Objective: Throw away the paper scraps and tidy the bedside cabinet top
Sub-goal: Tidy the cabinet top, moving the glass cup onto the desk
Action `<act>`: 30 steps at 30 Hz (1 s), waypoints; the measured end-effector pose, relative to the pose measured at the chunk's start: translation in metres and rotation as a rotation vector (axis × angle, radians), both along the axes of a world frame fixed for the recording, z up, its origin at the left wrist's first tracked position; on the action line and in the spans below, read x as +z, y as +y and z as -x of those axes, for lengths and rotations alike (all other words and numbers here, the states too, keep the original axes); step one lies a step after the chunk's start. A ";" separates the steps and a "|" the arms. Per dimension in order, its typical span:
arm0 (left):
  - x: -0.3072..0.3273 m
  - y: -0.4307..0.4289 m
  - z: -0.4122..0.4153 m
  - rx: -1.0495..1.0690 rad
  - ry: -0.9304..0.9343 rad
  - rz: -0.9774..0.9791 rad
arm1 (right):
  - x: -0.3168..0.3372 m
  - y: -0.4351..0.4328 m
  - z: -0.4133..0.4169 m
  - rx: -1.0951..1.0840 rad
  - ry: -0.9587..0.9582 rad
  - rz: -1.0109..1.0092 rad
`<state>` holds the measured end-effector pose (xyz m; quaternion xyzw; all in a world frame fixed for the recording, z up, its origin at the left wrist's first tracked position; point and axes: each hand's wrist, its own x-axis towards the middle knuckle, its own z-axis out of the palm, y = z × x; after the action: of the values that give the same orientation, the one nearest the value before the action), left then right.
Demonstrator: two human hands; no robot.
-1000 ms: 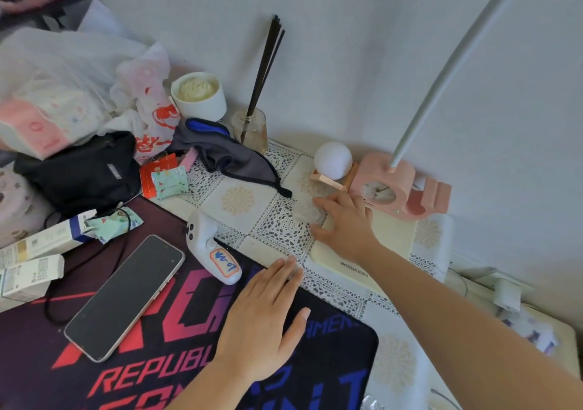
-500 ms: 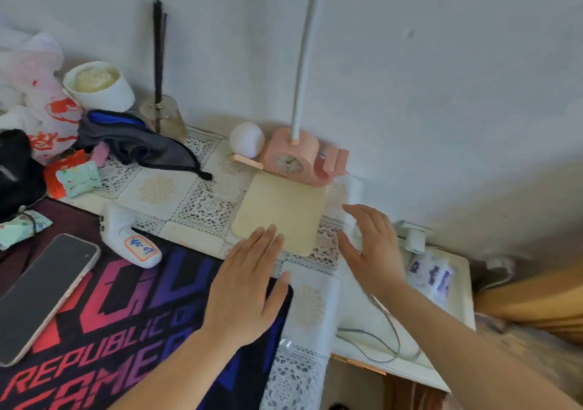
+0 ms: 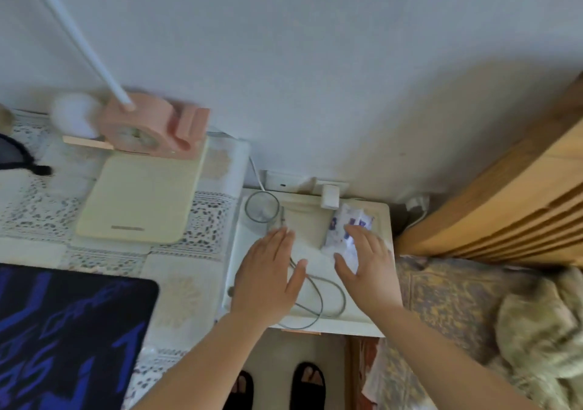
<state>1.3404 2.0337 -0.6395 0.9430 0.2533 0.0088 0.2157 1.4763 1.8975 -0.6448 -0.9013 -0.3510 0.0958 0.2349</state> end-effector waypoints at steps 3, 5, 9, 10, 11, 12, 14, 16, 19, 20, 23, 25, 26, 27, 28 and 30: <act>-0.020 -0.006 -0.005 0.060 0.049 0.075 | -0.022 -0.001 0.005 0.054 0.047 0.003; -0.031 -0.008 -0.008 0.078 0.078 0.088 | -0.035 0.003 0.008 0.073 0.072 -0.010; -0.051 -0.012 -0.007 0.101 0.169 0.091 | -0.057 0.017 0.013 0.108 0.143 -0.004; -0.055 -0.012 -0.006 0.116 0.192 0.096 | -0.063 0.021 0.014 0.117 0.161 0.002; -0.060 -0.012 -0.005 0.131 0.216 0.104 | -0.069 0.025 0.014 0.128 0.175 0.010; -0.067 -0.010 -0.003 0.146 0.241 0.111 | -0.075 0.029 0.014 0.142 0.185 0.021; -0.081 -0.006 0.000 0.196 0.289 0.134 | -0.087 0.037 0.015 0.169 0.202 0.044; -0.090 -0.002 0.002 0.242 0.314 0.150 | -0.098 0.046 0.015 0.198 0.201 0.062; -0.098 0.002 0.002 0.261 0.313 0.143 | -0.111 0.061 0.015 0.217 0.177 0.043; -0.099 0.002 0.002 0.268 0.309 0.143 | -0.114 0.067 0.015 0.214 0.168 0.037; -0.104 0.002 0.002 0.266 0.296 0.147 | -0.121 0.083 0.016 0.181 0.142 0.020; -0.106 0.001 0.003 0.236 0.286 0.120 | -0.124 0.091 0.016 0.149 0.139 0.007; -0.105 0.001 0.003 0.224 0.277 0.105 | -0.125 0.093 0.016 0.136 0.140 0.005; -0.106 0.001 0.003 0.215 0.266 0.095 | -0.126 0.095 0.016 0.124 0.143 0.007; -0.107 0.001 0.003 0.208 0.261 0.088 | -0.127 0.095 0.016 0.113 0.147 0.011; -0.108 0.000 0.004 0.198 0.266 0.064 | -0.128 0.096 0.016 0.089 0.164 0.029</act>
<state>1.3369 2.0339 -0.7478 0.8990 0.3713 -0.1031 0.2081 1.4605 1.9933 -0.7731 -0.8774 -0.3687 0.1846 0.2454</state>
